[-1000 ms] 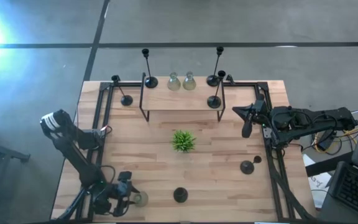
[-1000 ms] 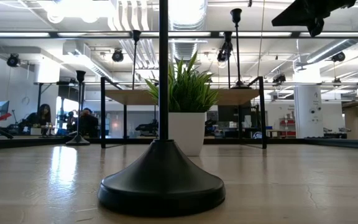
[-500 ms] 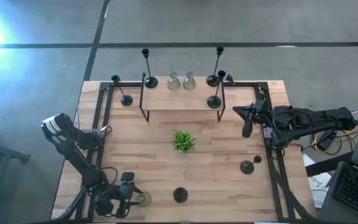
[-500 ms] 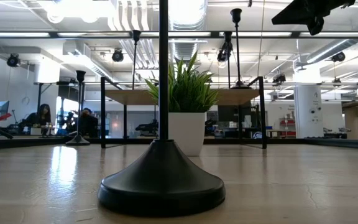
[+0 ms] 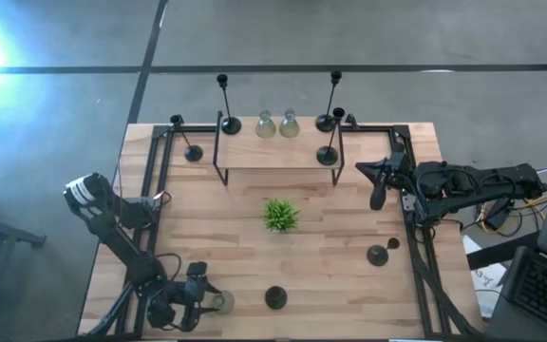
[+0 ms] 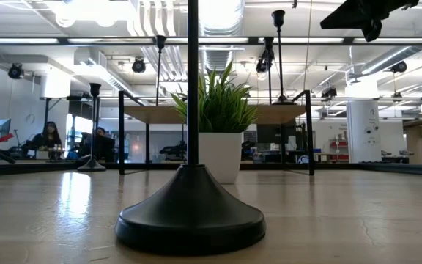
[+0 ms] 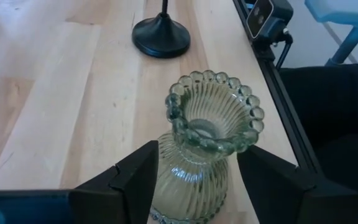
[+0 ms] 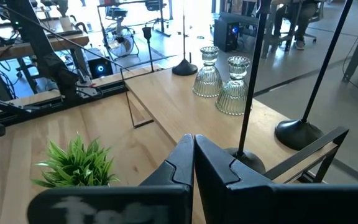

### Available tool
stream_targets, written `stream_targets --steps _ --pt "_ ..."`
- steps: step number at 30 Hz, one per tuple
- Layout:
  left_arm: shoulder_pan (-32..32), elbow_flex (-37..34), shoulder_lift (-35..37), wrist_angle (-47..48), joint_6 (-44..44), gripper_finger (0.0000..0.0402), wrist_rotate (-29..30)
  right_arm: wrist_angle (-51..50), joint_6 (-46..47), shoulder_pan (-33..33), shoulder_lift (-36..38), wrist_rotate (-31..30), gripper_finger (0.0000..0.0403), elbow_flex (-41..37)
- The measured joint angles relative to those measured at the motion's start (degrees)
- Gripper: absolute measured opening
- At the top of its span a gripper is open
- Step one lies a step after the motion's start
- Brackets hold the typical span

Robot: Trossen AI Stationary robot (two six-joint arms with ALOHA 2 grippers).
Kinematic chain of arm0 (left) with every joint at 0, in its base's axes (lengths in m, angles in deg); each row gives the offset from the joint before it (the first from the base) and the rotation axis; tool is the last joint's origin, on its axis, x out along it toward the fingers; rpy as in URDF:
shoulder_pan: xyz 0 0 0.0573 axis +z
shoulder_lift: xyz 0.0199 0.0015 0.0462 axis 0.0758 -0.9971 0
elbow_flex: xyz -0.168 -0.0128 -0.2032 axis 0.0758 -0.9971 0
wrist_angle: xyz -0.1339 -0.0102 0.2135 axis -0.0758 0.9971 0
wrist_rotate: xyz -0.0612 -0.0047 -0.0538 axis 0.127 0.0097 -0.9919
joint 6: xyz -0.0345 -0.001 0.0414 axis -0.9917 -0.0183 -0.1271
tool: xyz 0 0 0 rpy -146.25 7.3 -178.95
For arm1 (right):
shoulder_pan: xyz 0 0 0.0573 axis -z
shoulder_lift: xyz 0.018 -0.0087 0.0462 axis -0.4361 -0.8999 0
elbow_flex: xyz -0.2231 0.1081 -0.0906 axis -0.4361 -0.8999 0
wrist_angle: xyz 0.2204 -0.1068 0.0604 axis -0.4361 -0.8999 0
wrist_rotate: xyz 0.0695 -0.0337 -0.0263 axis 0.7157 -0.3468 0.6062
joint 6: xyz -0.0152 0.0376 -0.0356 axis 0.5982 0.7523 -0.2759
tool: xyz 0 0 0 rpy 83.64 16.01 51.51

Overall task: Pick & Place candle stick holders
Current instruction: Put the transparent glass candle holder on the shelf

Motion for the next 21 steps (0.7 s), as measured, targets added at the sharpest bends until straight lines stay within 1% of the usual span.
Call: stream_targets --steps 8,11,16,21 --pt "1.4 0.0 0.0 0.0 0.7 0.0256 0.0 0.0 0.0 0.0 0.0 0.0 0.0008 0.0" --pt "2.0 0.0 0.0 0.0 1.5 0.0263 0.0 0.0 0.0 0.0 0.0 0.0 0.0008 0.0" --pt "2.1 0.0 0.0 0.0 3.4 0.0259 -0.3 -0.1 -0.1 0.0 0.0 0.0 0.0008 0.0" --pt "2.9 0.0 0.0 0.0 5.4 0.0237 0.1 -0.2 -1.1 0.0 0.0 0.0 0.0008 0.0"
